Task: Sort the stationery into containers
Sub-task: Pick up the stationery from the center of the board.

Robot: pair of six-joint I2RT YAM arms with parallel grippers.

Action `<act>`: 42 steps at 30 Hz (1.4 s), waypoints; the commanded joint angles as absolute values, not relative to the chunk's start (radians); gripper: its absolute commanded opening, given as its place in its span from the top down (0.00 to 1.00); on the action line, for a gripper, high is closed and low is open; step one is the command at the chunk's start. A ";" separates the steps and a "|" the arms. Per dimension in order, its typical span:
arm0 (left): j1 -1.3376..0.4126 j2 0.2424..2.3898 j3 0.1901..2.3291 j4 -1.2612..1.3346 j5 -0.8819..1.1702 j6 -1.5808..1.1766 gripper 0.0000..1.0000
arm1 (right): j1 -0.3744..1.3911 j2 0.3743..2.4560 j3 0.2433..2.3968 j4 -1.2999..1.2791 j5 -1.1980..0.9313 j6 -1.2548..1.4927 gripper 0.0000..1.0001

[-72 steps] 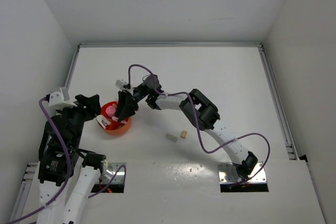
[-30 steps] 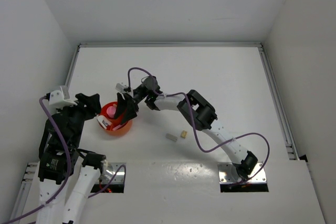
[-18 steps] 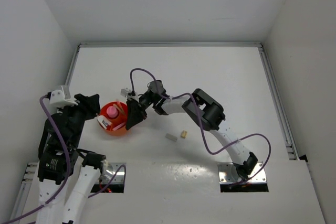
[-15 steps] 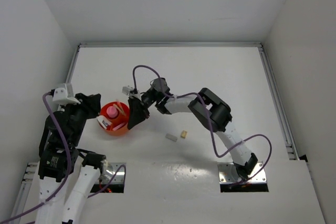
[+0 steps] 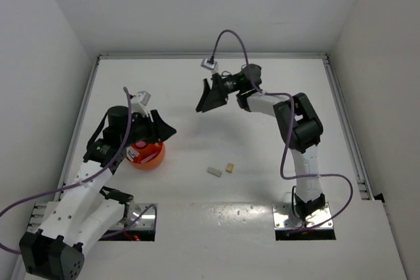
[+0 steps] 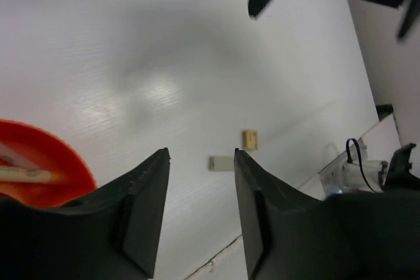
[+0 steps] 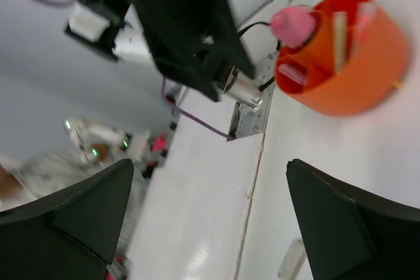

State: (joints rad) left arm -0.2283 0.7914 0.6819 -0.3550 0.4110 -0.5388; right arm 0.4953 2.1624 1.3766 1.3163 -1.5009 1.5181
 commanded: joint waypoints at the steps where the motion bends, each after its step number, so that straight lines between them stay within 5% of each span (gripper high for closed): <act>1: -0.267 0.767 0.725 -0.256 0.459 -0.549 0.49 | 0.414 2.137 1.437 1.821 -1.624 1.756 0.01; 5: -0.302 0.839 0.782 -0.246 0.459 -0.537 0.46 | 0.353 2.187 1.708 1.821 -1.624 1.848 0.01; 21: -0.563 0.979 0.986 -0.297 0.195 -0.548 0.45 | 0.342 2.132 2.201 1.164 -1.505 1.355 0.01; 23: -0.563 0.979 1.038 -0.369 0.152 -0.535 0.45 | 0.342 2.087 2.288 0.827 -1.413 1.155 0.01; 24: -0.563 0.967 1.092 -0.396 0.093 -0.523 0.45 | 0.342 2.071 2.328 0.648 -1.369 0.845 0.01; 26: -0.563 0.942 1.141 -0.466 0.033 -0.509 0.45 | 0.359 2.036 2.488 -0.080 -1.031 0.403 0.01; 27: -0.563 0.930 1.184 -0.486 0.002 -0.500 0.45 | 0.417 1.975 2.488 -0.197 -0.823 0.094 0.01; 28: -0.563 0.914 1.201 -0.504 -0.056 -0.500 0.45 | 0.445 1.974 2.476 -0.207 -0.549 0.048 0.01; 34: -0.552 0.850 1.194 -0.538 -0.111 -0.541 0.32 | 0.485 1.990 2.302 -0.131 0.094 -0.354 0.01; 38: -0.564 0.917 1.108 -0.538 -0.066 -0.616 0.27 | 0.440 2.045 2.276 -0.277 0.298 -0.280 0.01; 41: -0.624 0.998 1.053 -0.538 -0.156 -0.707 0.31 | 0.398 1.959 2.110 -0.408 0.267 -0.149 0.17; 42: -0.673 1.017 1.052 -0.548 -0.199 -0.734 0.32 | 0.384 1.915 2.044 -0.396 0.205 -0.109 0.38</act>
State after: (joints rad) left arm -0.5999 0.9348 1.1000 -0.4965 -0.1059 -0.6323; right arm 0.4290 1.9854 2.1605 -0.2268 0.1200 -0.1753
